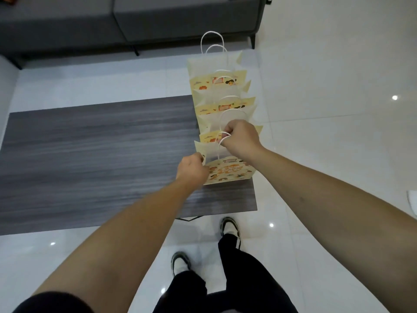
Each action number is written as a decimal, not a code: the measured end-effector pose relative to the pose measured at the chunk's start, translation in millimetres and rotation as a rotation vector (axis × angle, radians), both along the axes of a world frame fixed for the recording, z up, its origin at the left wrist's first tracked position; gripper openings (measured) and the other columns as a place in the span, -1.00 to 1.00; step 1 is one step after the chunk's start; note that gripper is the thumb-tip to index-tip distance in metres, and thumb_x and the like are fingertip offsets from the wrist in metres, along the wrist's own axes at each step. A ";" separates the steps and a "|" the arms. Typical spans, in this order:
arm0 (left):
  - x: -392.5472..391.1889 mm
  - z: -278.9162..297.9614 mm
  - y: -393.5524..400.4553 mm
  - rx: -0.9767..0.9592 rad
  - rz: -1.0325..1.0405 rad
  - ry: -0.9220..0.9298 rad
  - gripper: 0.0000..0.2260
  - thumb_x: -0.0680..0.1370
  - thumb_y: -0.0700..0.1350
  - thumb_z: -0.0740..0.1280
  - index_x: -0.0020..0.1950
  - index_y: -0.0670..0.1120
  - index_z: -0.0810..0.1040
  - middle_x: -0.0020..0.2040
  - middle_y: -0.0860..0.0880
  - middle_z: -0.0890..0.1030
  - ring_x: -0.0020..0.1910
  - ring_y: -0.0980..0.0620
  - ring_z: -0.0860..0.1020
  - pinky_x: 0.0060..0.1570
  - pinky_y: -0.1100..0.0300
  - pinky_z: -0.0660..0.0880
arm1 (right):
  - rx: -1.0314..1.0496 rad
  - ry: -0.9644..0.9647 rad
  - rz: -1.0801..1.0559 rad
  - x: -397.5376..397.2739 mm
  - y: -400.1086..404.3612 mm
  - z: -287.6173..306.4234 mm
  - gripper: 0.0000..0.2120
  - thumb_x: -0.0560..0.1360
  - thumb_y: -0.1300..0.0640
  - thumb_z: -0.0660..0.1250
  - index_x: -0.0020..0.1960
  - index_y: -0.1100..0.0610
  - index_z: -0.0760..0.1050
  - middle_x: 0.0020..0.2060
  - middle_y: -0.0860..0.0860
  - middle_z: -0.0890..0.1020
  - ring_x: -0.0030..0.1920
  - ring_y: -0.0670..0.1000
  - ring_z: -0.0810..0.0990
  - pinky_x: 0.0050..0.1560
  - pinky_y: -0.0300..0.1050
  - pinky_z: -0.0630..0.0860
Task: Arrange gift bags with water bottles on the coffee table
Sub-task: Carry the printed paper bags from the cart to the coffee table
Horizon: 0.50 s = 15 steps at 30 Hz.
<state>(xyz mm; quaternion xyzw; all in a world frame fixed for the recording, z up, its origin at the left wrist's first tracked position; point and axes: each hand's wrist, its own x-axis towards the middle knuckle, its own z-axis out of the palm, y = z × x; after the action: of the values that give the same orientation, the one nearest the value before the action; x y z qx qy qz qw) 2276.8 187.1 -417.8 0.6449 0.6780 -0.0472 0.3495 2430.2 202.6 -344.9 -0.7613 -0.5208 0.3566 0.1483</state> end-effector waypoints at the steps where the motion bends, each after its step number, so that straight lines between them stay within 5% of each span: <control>1: -1.4 -0.7 -1.6 -0.002 -0.012 -0.009 -0.81 0.57 -0.11 0.31 0.16 -0.11 0.57 0.09 -0.10 0.64 -0.10 -0.02 0.49 -0.22 0.14 0.39 | -0.009 -0.001 -0.005 -2.2 -4.5 0.6 -0.91 0.47 0.24 0.41 -0.18 0.09 0.57 -0.18 0.06 0.64 -0.11 0.12 0.60 -0.18 -0.05 0.51; 5: -10.4 2.9 -7.2 -0.009 -0.070 -0.049 -0.76 0.57 -0.09 0.35 0.23 -0.10 0.54 0.13 -0.10 0.61 -0.07 -0.02 0.49 -0.20 0.14 0.42 | -0.019 -0.025 -0.052 -12.4 -22.7 5.7 -0.89 0.48 0.23 0.41 -0.08 0.05 0.55 -0.14 -0.01 0.59 -0.07 0.07 0.58 -0.25 -0.16 0.40; 10: -30.7 34.8 -8.3 0.044 -0.194 -0.115 -0.67 0.58 -0.09 0.35 0.34 -0.10 0.50 0.23 -0.13 0.58 0.15 -0.12 0.55 -0.05 0.12 0.47 | -0.009 -0.103 -0.179 -32.6 -52.0 30.6 -0.55 0.46 0.15 0.43 0.34 0.02 0.54 0.23 0.02 0.61 0.23 0.10 0.56 0.18 -0.01 0.55; 15: -39.9 94.8 -0.3 0.215 -0.336 -0.165 -0.65 0.55 -0.06 0.37 0.32 -0.09 0.52 0.19 -0.11 0.60 0.14 -0.11 0.55 -0.06 0.13 0.45 | 0.063 -0.167 -0.299 -47.5 -87.1 73.3 -0.47 0.46 0.10 0.45 0.42 -0.02 0.48 0.28 0.01 0.60 0.29 0.10 0.53 0.26 0.02 0.51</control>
<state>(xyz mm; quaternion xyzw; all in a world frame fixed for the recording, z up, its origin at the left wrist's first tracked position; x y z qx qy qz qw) 2236.9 186.7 -323.0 0.7841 0.5313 0.0204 0.3203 2382.7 115.5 -271.6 -0.8523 -0.4231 0.2496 0.1796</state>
